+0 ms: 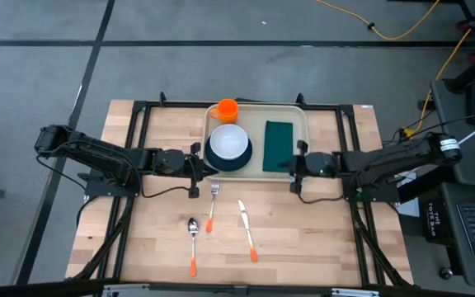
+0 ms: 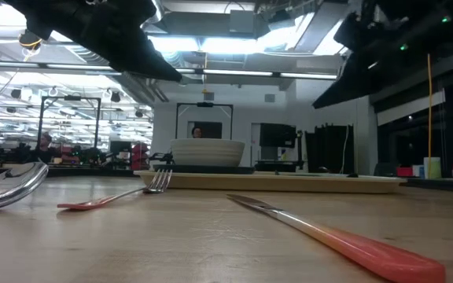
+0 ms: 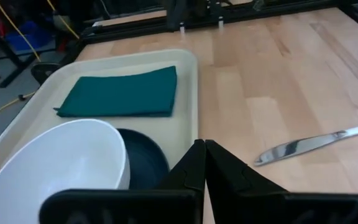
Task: Set up tray
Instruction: Put the orange fork on top of the napkin to the right of the green plate on the gray serving tray
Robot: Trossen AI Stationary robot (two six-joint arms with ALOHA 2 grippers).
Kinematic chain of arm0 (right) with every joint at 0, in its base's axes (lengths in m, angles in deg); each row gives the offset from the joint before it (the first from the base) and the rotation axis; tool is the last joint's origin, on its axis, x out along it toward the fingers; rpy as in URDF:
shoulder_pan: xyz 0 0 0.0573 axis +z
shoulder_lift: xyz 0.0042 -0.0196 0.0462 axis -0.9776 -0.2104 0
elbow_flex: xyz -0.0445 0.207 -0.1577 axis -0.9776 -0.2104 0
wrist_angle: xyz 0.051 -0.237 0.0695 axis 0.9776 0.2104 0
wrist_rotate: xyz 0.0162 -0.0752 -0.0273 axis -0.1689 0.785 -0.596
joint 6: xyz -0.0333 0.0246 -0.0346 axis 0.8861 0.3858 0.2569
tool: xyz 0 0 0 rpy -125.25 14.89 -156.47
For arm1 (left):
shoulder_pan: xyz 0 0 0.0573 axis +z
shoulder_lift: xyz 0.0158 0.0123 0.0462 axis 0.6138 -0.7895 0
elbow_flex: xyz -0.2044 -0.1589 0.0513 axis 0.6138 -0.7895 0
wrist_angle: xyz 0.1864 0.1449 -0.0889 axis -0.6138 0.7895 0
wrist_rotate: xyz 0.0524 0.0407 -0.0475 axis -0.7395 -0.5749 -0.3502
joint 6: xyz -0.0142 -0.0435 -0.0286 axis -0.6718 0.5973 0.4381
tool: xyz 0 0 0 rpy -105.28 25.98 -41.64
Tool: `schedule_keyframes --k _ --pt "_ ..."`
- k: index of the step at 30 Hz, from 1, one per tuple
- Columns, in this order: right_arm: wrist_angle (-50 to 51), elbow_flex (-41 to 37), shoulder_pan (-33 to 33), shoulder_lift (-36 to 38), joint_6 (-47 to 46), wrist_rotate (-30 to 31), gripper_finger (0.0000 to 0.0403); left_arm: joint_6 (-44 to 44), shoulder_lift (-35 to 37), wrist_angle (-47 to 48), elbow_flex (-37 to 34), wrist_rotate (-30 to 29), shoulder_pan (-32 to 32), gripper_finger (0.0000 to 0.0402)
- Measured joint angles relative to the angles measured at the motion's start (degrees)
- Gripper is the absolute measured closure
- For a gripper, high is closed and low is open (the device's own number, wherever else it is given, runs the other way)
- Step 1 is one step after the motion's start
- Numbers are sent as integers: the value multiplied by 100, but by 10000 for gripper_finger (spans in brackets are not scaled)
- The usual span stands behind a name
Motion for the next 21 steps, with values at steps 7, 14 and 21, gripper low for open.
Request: schedule_keyframes --k 7,14,21 --pt "-608 -75 721 0 -50 193 403 79 0 21 -1 52 -17 400" --pt "-611 -80 1016 0 -27 591 403 -373 0 1023 174 -630 -662 400" --pt "-614 -80 1029 0 -316 605 403 -442 0 1416 478 -771 -1016 401"
